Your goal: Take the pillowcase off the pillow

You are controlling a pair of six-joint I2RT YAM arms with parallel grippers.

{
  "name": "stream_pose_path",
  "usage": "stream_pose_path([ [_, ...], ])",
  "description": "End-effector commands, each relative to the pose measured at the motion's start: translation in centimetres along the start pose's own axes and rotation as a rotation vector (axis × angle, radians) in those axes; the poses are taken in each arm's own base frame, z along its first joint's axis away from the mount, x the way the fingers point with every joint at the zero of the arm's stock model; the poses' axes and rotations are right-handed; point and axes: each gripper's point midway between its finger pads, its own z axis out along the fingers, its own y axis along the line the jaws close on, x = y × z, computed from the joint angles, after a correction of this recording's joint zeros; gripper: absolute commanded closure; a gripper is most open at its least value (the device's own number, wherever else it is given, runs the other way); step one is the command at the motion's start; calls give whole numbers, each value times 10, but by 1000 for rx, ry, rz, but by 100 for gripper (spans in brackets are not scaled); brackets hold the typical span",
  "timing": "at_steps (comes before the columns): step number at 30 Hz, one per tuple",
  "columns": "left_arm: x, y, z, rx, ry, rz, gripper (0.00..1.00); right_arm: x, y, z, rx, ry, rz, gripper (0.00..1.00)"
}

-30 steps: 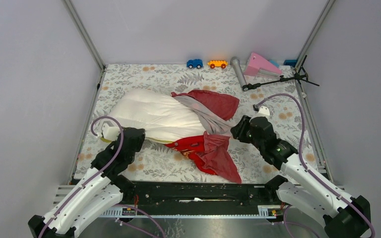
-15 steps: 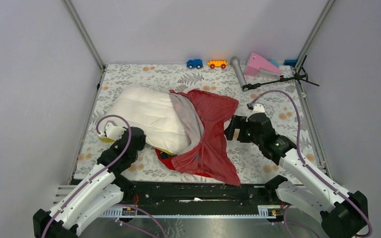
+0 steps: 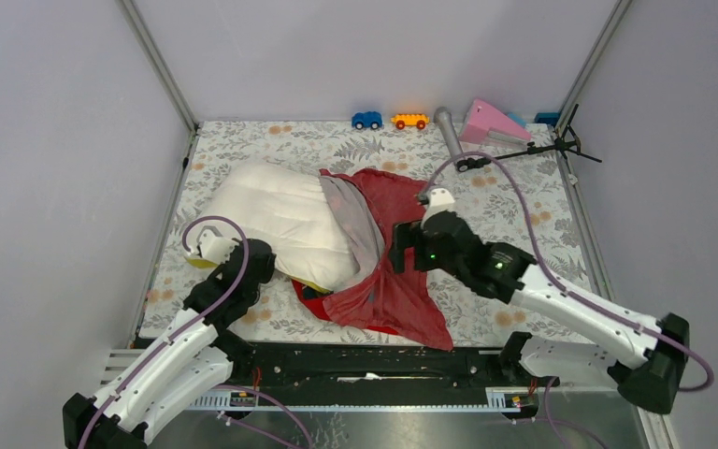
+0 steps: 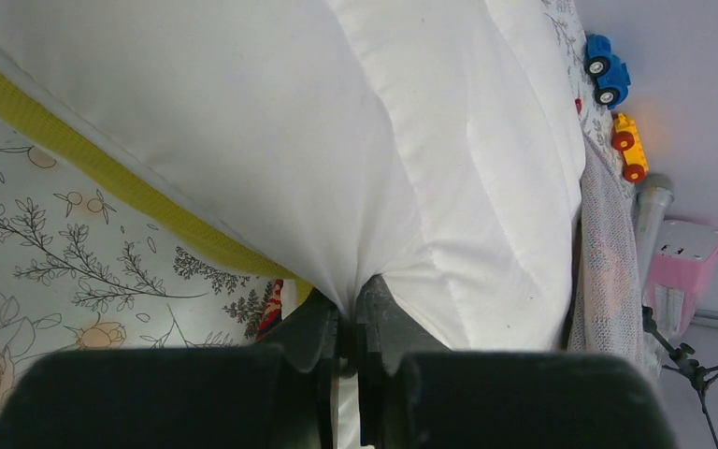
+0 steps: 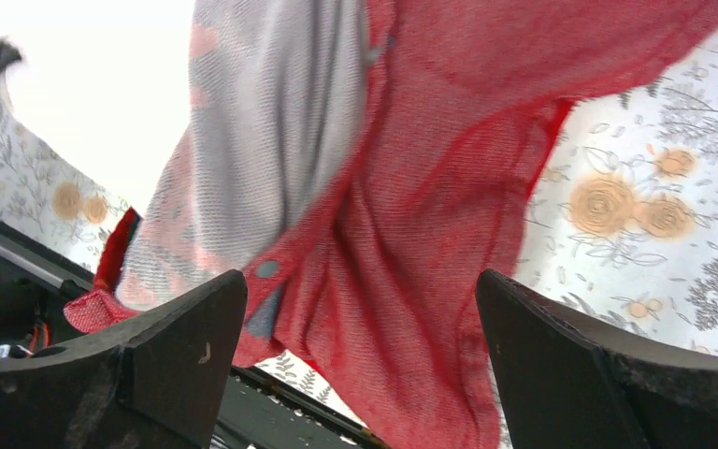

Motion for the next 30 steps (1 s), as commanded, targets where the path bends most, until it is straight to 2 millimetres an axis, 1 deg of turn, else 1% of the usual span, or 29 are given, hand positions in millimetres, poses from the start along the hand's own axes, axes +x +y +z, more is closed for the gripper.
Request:
stream_pose_path([
  [1,-17,-27,-2,80,-55,-54,100,3,29,15,101,-27,-86,0],
  [3,-18,-27,-3,82,-53,-50,100,7,47,22,120,-30,-130,0],
  [5,-19,-27,-5,84,-54,-51,100,7,63,26,120,-35,-139,0],
  [8,-20,-27,-6,90,-57,-53,100,7,82,28,119,-48,-136,0],
  [10,-21,-27,-7,94,-60,-53,100,10,97,29,111,-52,-164,0],
  [12,-23,-28,-8,98,-63,-54,100,18,112,29,104,-50,-202,0],
  [13,-23,-29,-8,99,-63,-55,100,23,116,31,109,-42,-218,0],
  [14,-23,-29,-9,101,-64,-56,100,30,117,34,126,-24,-229,0],
  [16,-24,-30,-9,102,-66,-53,100,44,113,44,174,17,-235,0],
  [22,-28,-33,-11,110,-75,-44,100,90,77,70,337,98,-276,0],
  [25,-33,-34,-13,109,-90,-39,100,110,57,77,376,156,-262,0],
  [27,-37,-35,-15,109,-106,-36,100,118,44,78,395,180,-249,1],
  [28,-40,-35,-15,108,-116,-34,100,120,37,77,408,185,-242,3],
  [30,-47,-36,-18,105,-140,-34,100,121,21,74,435,188,-224,12],
])
